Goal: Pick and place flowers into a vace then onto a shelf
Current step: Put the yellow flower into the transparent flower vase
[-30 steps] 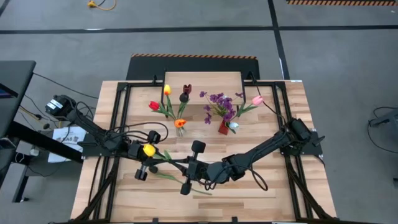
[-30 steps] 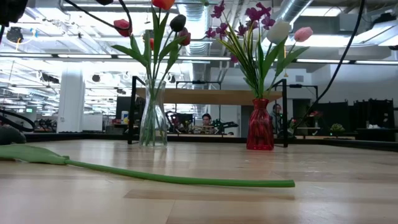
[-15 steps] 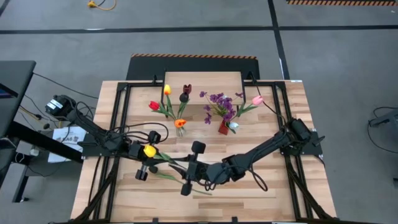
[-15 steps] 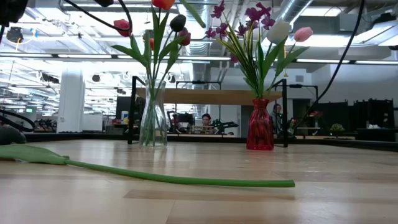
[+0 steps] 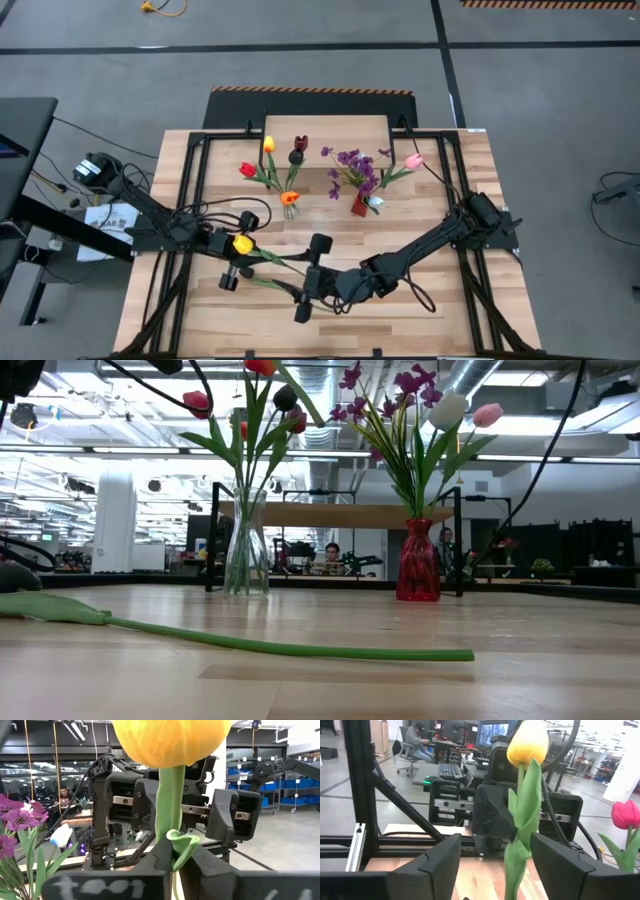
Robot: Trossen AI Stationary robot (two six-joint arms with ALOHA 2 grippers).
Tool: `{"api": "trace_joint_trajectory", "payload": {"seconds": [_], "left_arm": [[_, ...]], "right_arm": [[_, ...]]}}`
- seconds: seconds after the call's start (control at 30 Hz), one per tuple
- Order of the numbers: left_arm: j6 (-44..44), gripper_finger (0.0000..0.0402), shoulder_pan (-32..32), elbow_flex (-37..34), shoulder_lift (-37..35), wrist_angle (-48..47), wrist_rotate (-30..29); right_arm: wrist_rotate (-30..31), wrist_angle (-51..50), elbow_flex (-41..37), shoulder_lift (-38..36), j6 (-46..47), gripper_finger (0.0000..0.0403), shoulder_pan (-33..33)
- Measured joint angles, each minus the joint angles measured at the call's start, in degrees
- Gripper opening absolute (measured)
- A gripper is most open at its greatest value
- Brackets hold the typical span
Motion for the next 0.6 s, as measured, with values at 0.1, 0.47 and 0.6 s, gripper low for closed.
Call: {"api": "trace_joint_trajectory", "payload": {"seconds": [0.1, 0.47, 0.6], "left_arm": [[0.00, 0.0000, 0.00, 0.00, 0.00, -0.11, 0.00], [-0.04, 0.0000, -0.02, 0.02, -0.91, -2.11, -0.04], [-0.64, 0.0000, -0.02, 0.57, -3.53, -7.27, -1.63]], "right_arm": [[0.01, -0.19, 0.00, 0.00, 0.02, 0.0241, 0.42], [7.23, -3.87, 0.00, 0.00, 0.01, 0.0227, 1.54], [11.24, -4.17, 0.00, 0.00, 0.00, 0.0220, 2.04]]}}
